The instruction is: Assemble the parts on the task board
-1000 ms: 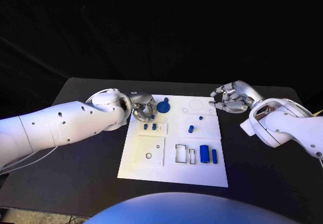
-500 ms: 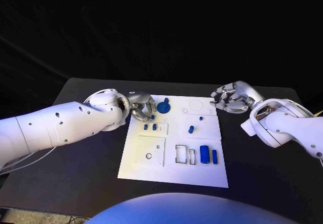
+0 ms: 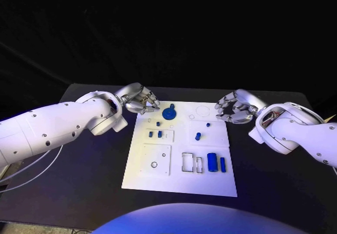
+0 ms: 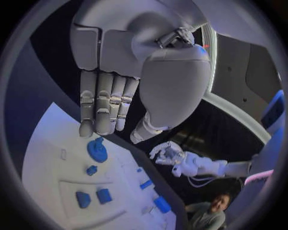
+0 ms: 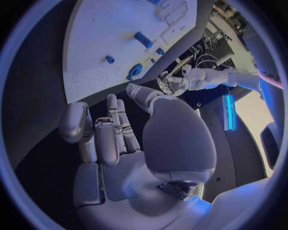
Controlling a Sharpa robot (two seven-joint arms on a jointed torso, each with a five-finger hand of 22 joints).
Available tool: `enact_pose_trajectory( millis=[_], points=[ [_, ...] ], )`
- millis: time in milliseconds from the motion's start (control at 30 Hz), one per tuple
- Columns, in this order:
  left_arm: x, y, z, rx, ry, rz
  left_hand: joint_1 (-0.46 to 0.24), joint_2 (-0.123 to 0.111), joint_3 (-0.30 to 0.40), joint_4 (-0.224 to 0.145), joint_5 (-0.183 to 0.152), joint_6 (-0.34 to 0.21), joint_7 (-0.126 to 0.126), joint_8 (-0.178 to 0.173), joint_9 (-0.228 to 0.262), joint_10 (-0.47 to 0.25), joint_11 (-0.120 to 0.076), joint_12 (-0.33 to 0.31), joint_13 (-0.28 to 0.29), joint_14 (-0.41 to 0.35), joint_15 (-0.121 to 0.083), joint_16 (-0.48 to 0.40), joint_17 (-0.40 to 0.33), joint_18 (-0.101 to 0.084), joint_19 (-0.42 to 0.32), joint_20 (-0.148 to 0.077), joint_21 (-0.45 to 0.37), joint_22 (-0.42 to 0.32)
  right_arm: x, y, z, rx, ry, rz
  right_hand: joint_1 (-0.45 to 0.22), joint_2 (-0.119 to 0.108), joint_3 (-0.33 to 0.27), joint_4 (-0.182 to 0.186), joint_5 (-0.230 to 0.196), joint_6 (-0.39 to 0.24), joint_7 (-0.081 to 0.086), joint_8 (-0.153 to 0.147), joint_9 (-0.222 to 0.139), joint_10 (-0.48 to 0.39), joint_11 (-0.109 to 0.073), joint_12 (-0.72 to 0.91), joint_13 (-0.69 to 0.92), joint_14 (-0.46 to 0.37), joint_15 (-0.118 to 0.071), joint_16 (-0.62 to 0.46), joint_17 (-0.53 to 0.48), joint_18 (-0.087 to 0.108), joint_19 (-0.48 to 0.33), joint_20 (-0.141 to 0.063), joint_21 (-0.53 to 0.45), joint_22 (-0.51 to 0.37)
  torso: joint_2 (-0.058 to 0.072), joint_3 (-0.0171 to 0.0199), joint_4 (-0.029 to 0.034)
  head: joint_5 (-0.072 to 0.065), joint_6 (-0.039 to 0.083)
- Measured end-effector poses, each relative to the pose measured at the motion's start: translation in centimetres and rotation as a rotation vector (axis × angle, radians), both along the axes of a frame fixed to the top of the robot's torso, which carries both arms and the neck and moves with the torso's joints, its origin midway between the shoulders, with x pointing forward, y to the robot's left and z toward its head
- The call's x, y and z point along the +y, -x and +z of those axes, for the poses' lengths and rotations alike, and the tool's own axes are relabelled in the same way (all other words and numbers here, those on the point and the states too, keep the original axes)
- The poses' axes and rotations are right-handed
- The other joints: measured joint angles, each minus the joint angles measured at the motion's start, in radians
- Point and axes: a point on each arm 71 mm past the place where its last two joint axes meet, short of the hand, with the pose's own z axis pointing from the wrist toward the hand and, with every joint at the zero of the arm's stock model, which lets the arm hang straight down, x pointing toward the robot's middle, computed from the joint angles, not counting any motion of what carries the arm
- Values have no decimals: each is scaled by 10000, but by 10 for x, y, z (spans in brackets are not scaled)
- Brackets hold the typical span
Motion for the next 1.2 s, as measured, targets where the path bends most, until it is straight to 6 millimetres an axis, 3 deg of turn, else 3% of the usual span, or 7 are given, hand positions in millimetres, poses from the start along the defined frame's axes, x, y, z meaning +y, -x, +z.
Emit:
enact_pose_trajectory(
  millis=[67,133,267,500,933,1000,1200],
  points=[
    [5,0,2,433,1003,333,41,-22,386,-41,393,20,0,62,2,32,-3,98,7,-161,-6,-217,-175,0,-182,-27,-398,0,5,1,-1,-137,460,376,3,3,29,-113,-7,85,-23,0,-39,44,44,-268,-218,0,0,91,95,1,56,52,155,0,0,2,-6,-38,19],
    [10,1,3,894,2088,664,19,-62,504,-24,503,88,-4,79,16,32,-3,136,6,-226,5,-309,-255,0,-205,-42,-534,0,11,2,-2,-308,1038,788,40,40,-2,-157,-73,86,-23,0,-63,52,52,-402,-333,0,0,125,153,1,134,39,263,0,6,-4,-6,-86,41],
    [16,3,5,1582,3794,1090,-176,-257,528,0,240,88,-4,155,74,102,-73,345,37,-415,7,-512,-409,-2,-342,-42,-821,-79,20,4,-7,-590,2042,1342,40,40,-44,-199,-113,122,10,0,-98,53,52,-572,-489,0,0,165,192,0,135,39,338,-1,13,-11,-6,-147,61],
    [22,5,8,2163,5641,1501,-193,-274,528,0,153,88,-4,155,74,102,-73,345,37,-414,7,-512,-430,-2,-341,-42,-847,-106,35,5,-17,-997,3308,1786,43,44,-135,-301,-105,165,36,0,-177,93,85,-875,-728,0,70,199,167,0,263,79,572,-2,12,-17,-6,-169,95],
    [24,7,11,2421,6741,1482,-193,-274,528,0,153,87,-5,155,85,101,-72,383,36,-449,-28,-557,-475,-3,-341,-42,-917,-147,47,2,-30,-1446,4226,1793,102,110,102,-454,-11,359,-48,0,-253,576,62,-1108,-952,0,70,337,189,-6,611,47,1193,-3,33,-12,-6,-131,90],
    [24,7,11,2438,6804,1480,-193,-274,528,0,153,87,-5,155,85,101,-72,383,36,-485,5,-556,-474,-4,-341,-42,-964,-147,49,2,-32,-1457,4266,1824,74,138,241,-472,-11,394,-81,0,-254,751,34,-1108,-987,0,70,338,189,-162,672,1,1367,-4,38,-6,-8,-112,74],
    [24,8,11,2470,6903,1477,-193,-274,556,-28,153,87,-5,154,84,101,-72,383,35,-485,5,-596,-483,-4,-341,-42,-964,-158,54,2,-36,-1465,4327,1867,23,266,564,-551,-128,576,-148,43,-254,1102,-68,-1224,-1065,-31,26,338,188,-163,829,-51,1743,-5,41,2,-8,-72,28]
  ],
)
